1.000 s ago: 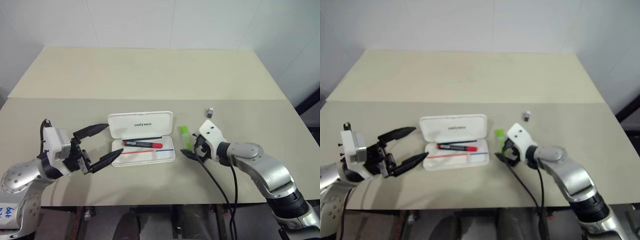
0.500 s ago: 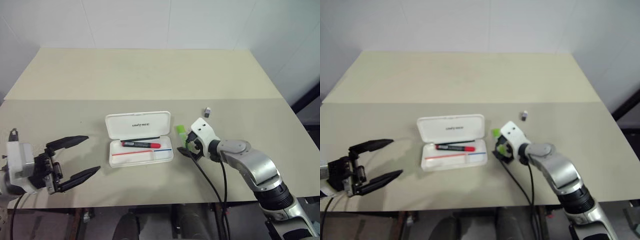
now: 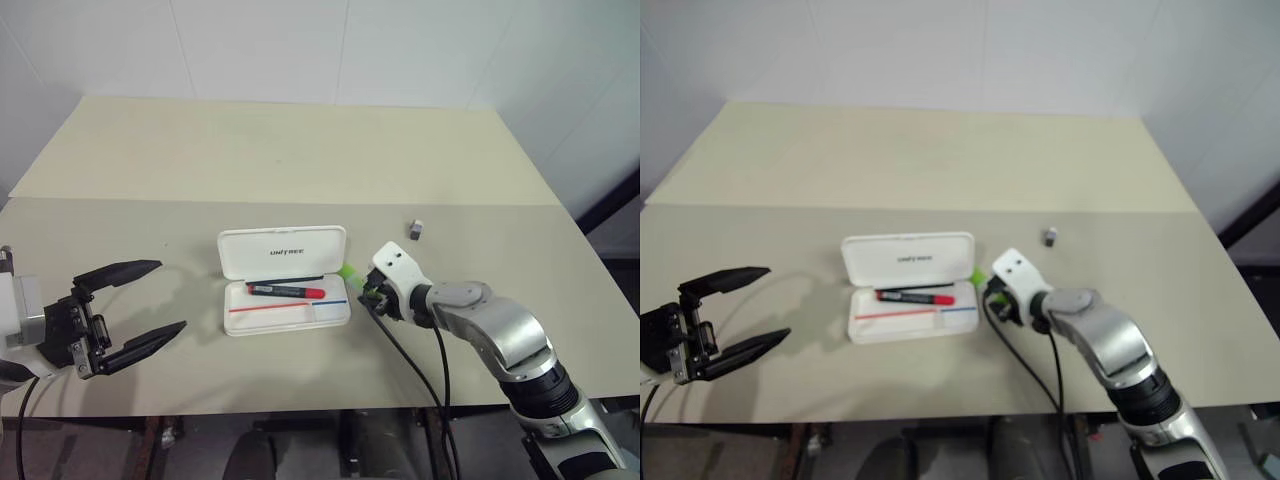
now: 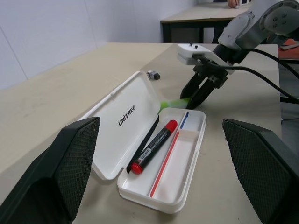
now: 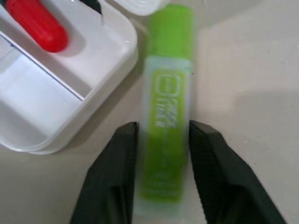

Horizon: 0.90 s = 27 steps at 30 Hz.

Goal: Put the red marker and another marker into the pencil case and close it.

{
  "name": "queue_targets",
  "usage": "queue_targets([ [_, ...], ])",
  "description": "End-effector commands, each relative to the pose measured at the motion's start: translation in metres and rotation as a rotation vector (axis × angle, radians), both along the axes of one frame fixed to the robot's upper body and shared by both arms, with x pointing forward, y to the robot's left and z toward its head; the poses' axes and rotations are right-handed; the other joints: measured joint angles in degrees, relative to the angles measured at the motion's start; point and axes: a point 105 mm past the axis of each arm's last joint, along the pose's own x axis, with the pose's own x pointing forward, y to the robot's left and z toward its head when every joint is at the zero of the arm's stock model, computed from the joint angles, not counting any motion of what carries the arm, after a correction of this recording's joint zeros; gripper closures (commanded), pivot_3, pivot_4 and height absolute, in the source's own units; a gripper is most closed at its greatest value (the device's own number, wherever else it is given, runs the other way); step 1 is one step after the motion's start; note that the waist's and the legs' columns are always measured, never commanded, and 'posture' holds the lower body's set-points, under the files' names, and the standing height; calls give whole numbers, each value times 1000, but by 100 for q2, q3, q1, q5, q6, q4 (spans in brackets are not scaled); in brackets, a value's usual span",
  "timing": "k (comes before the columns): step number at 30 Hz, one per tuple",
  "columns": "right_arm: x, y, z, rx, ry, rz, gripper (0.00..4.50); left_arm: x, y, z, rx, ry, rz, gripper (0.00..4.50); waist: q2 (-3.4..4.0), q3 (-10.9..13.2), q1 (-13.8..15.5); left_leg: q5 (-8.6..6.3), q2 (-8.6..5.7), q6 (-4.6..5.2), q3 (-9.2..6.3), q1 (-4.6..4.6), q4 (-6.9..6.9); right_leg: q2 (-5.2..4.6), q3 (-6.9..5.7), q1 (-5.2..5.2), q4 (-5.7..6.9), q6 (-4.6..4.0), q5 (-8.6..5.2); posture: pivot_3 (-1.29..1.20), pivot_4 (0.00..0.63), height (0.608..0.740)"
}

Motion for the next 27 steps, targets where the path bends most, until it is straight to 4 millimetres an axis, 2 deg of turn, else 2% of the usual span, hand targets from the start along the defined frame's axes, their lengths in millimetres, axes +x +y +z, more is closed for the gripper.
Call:
queue_targets([
  [1,15,-44,-14,-142,-20,-176,2666,-1,-3,7,2,-35,-23,0,-5,-3,-3,3,0,4,2,0,-5,1,0,-2,-2,0,0,0,150,740],
  [6,35,-53,2,-138,-110,-247,2666,1,-5,6,-6,-38,-31,0,2,1,-15,13,0,23,12,-4,-7,4,3,-14,3,0,0,0,150,740],
  [10,63,-68,30,-124,-231,-352,2666,4,-7,5,-7,-42,-39,0,4,3,-8,14,0,24,11,-7,-5,5,3,-19,5,0,0,0,150,740],
  [13,75,-76,46,-105,-292,-393,2666,5,-9,6,-9,-47,-45,0,29,19,-21,14,-1,24,20,-18,-20,7,6,-38,9,-1,-2,0,150,740],
  [16,83,-75,66,-43,-352,-400,2666,6,-11,7,-12,-51,-50,0,32,21,-26,5,-2,28,37,-43,-26,10,8,-103,88,43,-13,0,150,740],
  [18,83,-69,77,14,-361,-376,2666,6,-12,7,-14,-52,-54,0,39,25,-40,-1,1,37,40,-51,-26,16,5,-134,140,136,8,0,150,740],
  [19,80,-64,82,52,-356,-352,2666,6,-12,7,-15,-53,-56,0,46,29,-41,-6,5,45,39,-50,-27,21,4,-138,141,147,2,0,150,740],
  [23,62,-47,103,186,-352,-213,2666,6,-14,8,-23,-52,-63,0,70,45,-31,-14,23,59,38,-50,-33,36,-6,-143,140,149,-1,0,150,740],
  [27,48,-44,109,210,-335,-139,2666,5,-13,6,-22,-39,-65,0,73,46,-30,-15,22,59,42,-47,-22,34,-5,-141,132,145,-4,0,150,740],
])
